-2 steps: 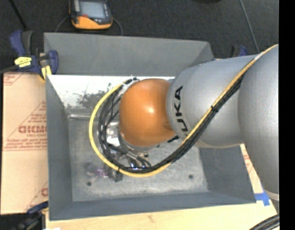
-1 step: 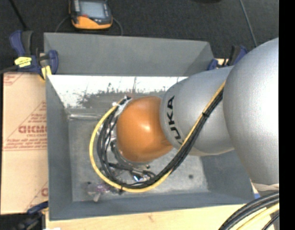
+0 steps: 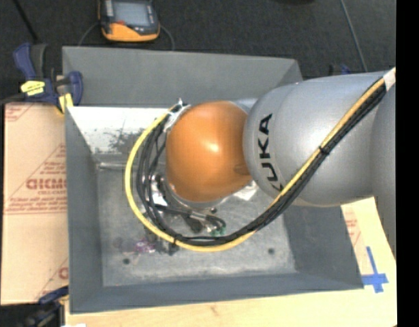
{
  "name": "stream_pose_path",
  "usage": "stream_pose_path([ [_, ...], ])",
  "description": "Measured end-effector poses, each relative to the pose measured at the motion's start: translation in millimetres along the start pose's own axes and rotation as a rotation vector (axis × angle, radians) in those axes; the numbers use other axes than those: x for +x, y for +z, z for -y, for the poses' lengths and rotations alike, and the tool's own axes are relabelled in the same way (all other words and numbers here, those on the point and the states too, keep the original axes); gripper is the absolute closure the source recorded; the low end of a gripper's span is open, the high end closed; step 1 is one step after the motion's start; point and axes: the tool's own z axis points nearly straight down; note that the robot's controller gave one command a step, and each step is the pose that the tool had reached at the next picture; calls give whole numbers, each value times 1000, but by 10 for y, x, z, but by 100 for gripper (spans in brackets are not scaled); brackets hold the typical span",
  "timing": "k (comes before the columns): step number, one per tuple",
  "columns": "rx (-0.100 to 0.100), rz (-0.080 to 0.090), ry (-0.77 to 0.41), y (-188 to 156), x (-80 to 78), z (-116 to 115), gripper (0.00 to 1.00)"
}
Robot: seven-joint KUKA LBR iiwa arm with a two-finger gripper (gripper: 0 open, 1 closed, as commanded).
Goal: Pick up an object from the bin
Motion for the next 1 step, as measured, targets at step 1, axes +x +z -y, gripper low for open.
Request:
stream_pose_path([
  [1,0,-3,-1,-418,-78,-37,100],
])
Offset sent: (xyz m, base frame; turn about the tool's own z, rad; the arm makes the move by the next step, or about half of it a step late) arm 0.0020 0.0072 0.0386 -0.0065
